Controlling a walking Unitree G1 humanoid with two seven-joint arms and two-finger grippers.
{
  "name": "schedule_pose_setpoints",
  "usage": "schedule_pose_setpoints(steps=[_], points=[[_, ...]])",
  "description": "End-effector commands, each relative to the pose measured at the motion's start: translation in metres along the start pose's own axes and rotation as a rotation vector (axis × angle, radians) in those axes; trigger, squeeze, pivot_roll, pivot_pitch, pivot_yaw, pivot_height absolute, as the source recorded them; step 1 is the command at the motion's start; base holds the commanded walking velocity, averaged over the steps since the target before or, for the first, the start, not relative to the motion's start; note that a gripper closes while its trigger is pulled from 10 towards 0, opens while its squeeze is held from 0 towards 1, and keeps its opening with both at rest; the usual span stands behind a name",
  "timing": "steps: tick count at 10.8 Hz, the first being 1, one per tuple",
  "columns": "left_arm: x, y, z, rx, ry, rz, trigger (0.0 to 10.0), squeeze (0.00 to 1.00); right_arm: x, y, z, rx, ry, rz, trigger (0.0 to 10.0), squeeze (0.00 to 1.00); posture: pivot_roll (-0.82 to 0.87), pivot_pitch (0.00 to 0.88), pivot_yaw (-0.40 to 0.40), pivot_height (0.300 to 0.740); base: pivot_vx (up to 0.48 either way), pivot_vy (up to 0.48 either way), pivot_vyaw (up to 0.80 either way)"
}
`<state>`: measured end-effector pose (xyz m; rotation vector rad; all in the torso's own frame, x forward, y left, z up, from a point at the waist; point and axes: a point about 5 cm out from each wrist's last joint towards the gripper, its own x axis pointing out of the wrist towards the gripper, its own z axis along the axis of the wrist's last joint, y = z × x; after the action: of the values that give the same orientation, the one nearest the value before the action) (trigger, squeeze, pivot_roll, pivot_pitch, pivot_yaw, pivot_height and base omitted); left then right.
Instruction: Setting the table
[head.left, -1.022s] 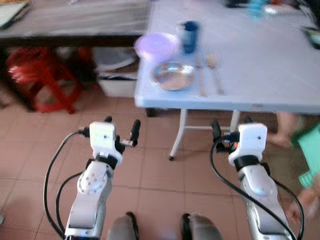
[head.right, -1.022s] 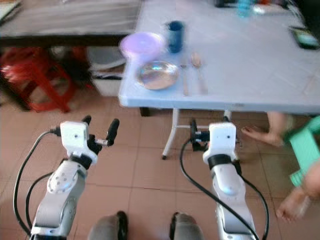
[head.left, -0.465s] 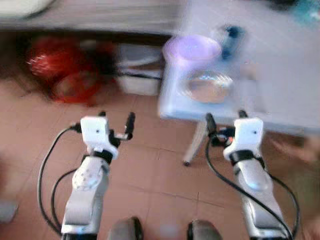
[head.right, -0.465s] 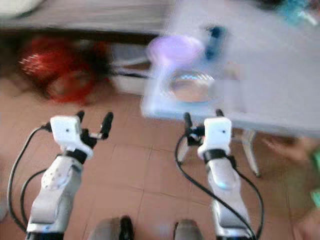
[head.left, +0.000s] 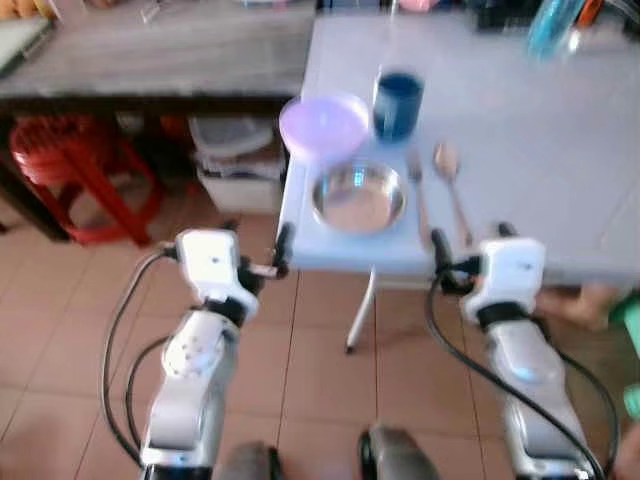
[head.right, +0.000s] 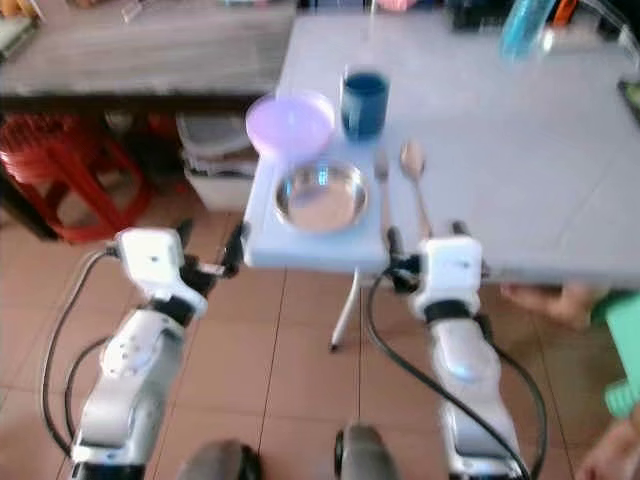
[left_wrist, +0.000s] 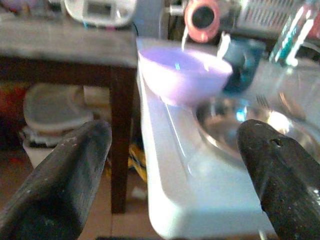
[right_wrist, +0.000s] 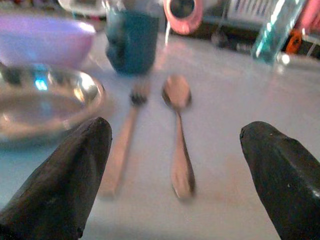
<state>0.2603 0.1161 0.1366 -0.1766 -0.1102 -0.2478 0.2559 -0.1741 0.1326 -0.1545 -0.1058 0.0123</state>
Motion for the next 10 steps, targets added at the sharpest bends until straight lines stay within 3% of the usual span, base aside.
schedule_pose_setpoints(steps=[1,4,6,8,10], points=[[-0.004,0.01,0.0,0.012,0.01,0.036,10.0,0.0,0.0,0.008,0.003,0.009,-0.015,0.027,10.0,0.0,-0.04,0.15,0.041,0.74,0.0,0.0,0.0],[-0.011,0.015,-0.007,0.045,0.04,0.038,10.0,0.0,0.004,0.001,0.008,0.0,-0.033,0.002,10.0,0.0,-0.04,0.161,0.045,0.74,0.0,0.0,0.0],[-0.02,0.016,-0.009,0.058,0.066,0.033,10.0,0.0,0.015,-0.016,0.014,-0.012,-0.047,-0.023,10.0,0.0,-0.02,0.202,0.054,0.74,0.0,0.0,0.0],[-0.023,0.018,-0.009,0.067,0.075,0.034,10.0,0.0,0.024,-0.025,0.015,0.032,-0.029,-0.051,10.0,0.0,-0.01,0.213,0.059,0.74,0.0,0.0,0.0],[-0.024,0.019,-0.006,0.074,0.078,0.031,10.0,0.0,0.032,-0.018,0.019,0.123,-0.024,0.02,10.0,0.0,0.0,0.229,0.067,0.74,0.0,0.0,0.0]])
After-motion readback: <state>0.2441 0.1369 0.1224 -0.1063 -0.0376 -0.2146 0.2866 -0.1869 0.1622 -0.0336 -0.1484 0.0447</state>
